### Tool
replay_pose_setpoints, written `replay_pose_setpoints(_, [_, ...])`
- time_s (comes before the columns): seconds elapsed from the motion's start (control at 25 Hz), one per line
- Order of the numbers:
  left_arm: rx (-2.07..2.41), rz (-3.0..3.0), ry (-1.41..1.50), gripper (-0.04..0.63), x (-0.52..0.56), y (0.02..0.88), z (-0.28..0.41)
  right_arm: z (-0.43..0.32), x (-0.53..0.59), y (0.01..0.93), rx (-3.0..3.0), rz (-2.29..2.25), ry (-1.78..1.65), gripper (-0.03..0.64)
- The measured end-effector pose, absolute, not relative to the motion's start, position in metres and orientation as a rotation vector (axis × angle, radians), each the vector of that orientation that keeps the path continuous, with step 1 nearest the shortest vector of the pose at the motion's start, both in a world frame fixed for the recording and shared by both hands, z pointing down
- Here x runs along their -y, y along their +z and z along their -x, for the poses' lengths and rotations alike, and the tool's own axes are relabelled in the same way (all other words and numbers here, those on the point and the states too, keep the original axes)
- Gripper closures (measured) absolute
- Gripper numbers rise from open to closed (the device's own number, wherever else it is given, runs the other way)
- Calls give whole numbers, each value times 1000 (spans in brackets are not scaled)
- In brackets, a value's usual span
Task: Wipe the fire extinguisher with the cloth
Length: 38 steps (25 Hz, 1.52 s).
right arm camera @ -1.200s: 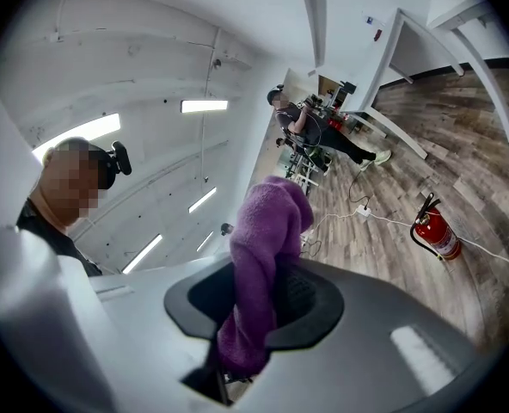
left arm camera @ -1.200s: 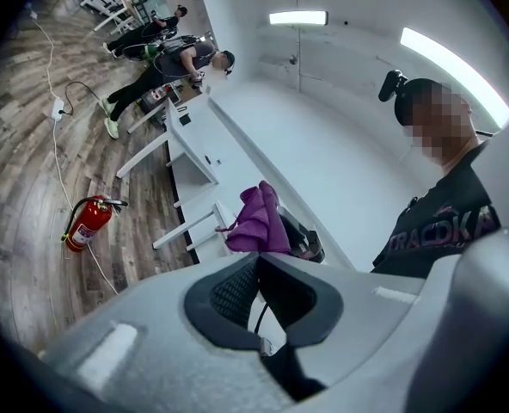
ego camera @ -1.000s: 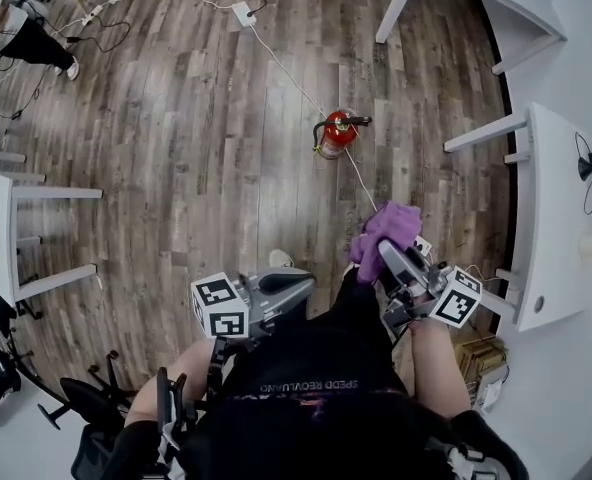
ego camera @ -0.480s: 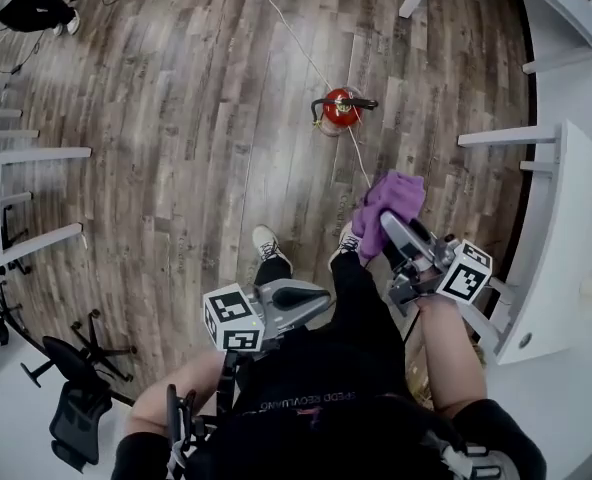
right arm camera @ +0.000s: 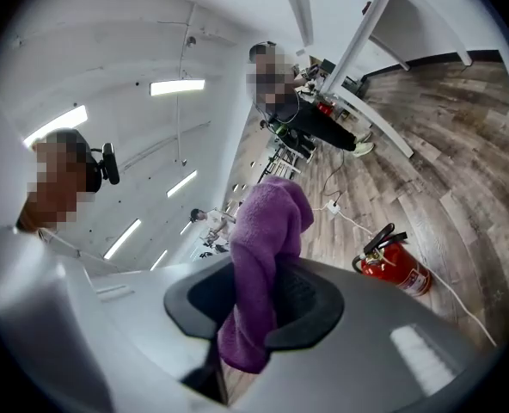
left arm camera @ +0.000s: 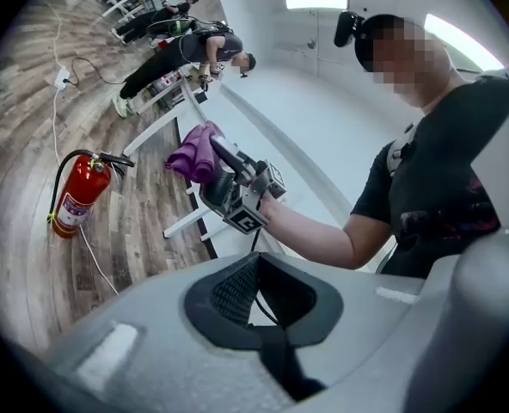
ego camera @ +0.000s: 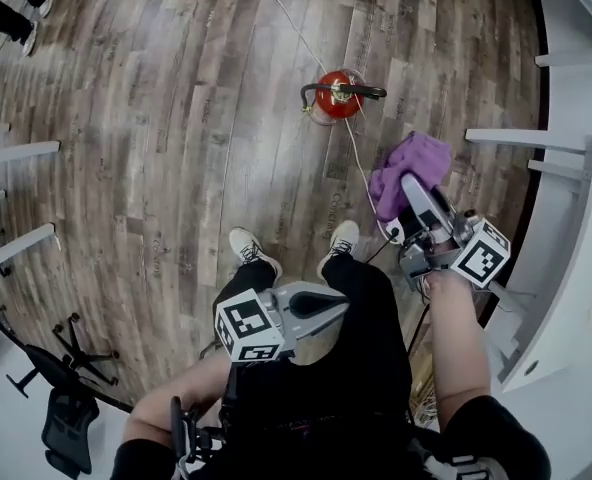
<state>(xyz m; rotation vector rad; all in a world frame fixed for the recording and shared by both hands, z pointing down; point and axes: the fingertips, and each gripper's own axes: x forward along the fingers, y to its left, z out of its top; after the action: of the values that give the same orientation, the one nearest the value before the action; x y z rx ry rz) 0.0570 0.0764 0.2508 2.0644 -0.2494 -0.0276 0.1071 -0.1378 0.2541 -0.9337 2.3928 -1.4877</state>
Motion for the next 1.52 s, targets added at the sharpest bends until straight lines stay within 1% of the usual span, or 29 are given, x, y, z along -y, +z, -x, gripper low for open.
replay_pose_setpoints(0.12, [187,-2120,-18,597,-72,285,-63,-114,152,294,-2390,998,-1428,528])
replay_pose_setpoints(0.4, [0,-2165,-120,597,-96,344,-84,-129,184,381,-2379,1155,-1335,528])
replay_pose_setpoints(0.68, [-189,-2238,-173,597,-116,436,-108,-143,211,490,-2328,1203,-1370,528])
replay_pose_setpoints(0.88, [-213,-2230,-234,596,-95,490,-109,-143,235,558,-2309,1190,-1403,528])
replay_pose_setpoints(1.08, [-186,-2186,-287,596,-70,529,-94,-137,248,586,-2287,1098,-1353,528])
replay_pose_setpoints(1.32, [-137,-2271,-241,595,-55,556,-78,-128,256,604,-2272,938,-1267,528])
replay_pose_setpoints(1.52, [-138,-2259,-218,595,-54,568,-74,-123,257,655,-2247,868,-1304,528])
